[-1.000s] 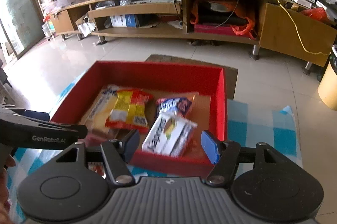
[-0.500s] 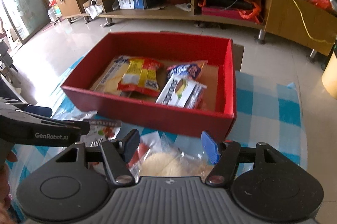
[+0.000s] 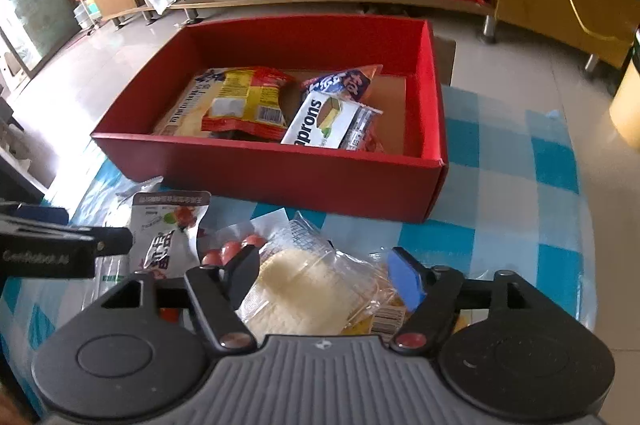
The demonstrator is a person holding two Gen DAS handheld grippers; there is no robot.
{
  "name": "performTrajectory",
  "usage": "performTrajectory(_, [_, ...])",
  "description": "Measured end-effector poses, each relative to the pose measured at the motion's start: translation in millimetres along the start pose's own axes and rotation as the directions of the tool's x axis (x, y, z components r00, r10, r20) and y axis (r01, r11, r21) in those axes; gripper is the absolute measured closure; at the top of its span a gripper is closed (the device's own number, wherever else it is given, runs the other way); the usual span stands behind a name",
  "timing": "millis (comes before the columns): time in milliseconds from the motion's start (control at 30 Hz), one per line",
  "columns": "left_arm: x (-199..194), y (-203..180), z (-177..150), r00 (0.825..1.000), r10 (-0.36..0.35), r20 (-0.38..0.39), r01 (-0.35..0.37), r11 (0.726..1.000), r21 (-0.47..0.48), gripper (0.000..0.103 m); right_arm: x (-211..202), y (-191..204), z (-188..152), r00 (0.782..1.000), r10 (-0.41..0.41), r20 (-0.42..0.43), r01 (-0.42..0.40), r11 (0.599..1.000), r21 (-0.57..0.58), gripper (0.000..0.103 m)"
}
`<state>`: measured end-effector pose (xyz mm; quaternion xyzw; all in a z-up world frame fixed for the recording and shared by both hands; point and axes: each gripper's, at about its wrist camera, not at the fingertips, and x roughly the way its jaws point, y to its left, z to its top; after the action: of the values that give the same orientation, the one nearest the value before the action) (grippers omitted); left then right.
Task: Organize snacks
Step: 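Move both tools back out of the box toward the remaining snacks, then grasp the white bread bag with the left tool while the right tool grasps the round bread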
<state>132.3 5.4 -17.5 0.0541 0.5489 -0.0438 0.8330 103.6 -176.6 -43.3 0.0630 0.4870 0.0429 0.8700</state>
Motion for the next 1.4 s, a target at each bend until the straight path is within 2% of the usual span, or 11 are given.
performTrajectory(267, [3.3, 5.7, -0.5, 1.0, -0.006, -0.021, 0.006, 1.0, -0.003, 0.015, 4.2, 24.1, -24.3, 0.989, 0.09, -0.12, -0.101, 0.991, -0.085, 0.034])
performTrajectory(567, [7.1, 3.9, -7.3, 0.999, -0.01, -0.045, 0.011, 1.0, 0.01, 0.014, -16.5, 41.1, -71.0, 0.98, 0.104, -0.17, -0.122, 0.988, -0.097, 0.033])
performTrajectory(700, [17.0, 2.7, -13.0, 0.997, 0.002, -0.072, -0.001, 1.0, 0.014, 0.012, -20.5, 46.3, -81.7, 0.978, 0.095, -0.187, -0.119, 0.985, -0.122, 0.027])
performTrajectory(833, [30.7, 9.3, -10.7, 0.995, -0.001, -0.102, -0.003, 0.999, -0.044, 0.01, -17.4, 48.6, -87.8, 0.975, 0.098, -0.201, -0.126, 0.983, -0.133, 0.023])
performTrajectory(1000, [39.9, 24.1, -8.4, 0.991, -0.046, -0.122, 0.031, 0.991, -0.13, 0.008, -18.4, 49.7, -89.3, 0.974, 0.102, -0.203, -0.133, 0.98, -0.148, 0.022])
performTrajectory(1033, [40.6, 25.5, -8.1, 0.991, -0.057, -0.123, 0.04, 0.99, -0.134, 0.011, -17.0, 51.4, -90.2, 0.971, 0.102, -0.214, -0.138, 0.978, -0.158, 0.019])
performTrajectory(1100, [37.3, 28.2, -9.3, 0.99, -0.077, -0.121, 0.059, 0.987, -0.146, 0.024, -9.4, 58.4, -95.4, 0.963, 0.093, -0.251, -0.145, 0.97, -0.196, 0.012])
performTrajectory(1133, [34.5, 28.8, -10.1, 0.988, -0.089, -0.122, 0.071, 0.986, -0.148, 0.036, -8.6, 63.3, -97.7, 0.967, 0.081, -0.242, -0.136, 0.966, -0.221, 0.01])
performTrajectory(1167, [31.2, 28.2, -11.0, 0.988, -0.094, -0.122, 0.077, 0.987, -0.143, 0.04, -8.5, 67.3, -98.5, 0.969, 0.066, -0.236, -0.124, 0.963, -0.24, 0.01])
performTrajectory(1400, [22.6, 26.8, -32.0, 0.989, -0.015, -0.146, 0.008, 0.999, -0.052, 0.048, -12.4, 69.9, -99.3, 0.975, 0.069, -0.211, -0.12, 0.964, -0.239, 0.029])
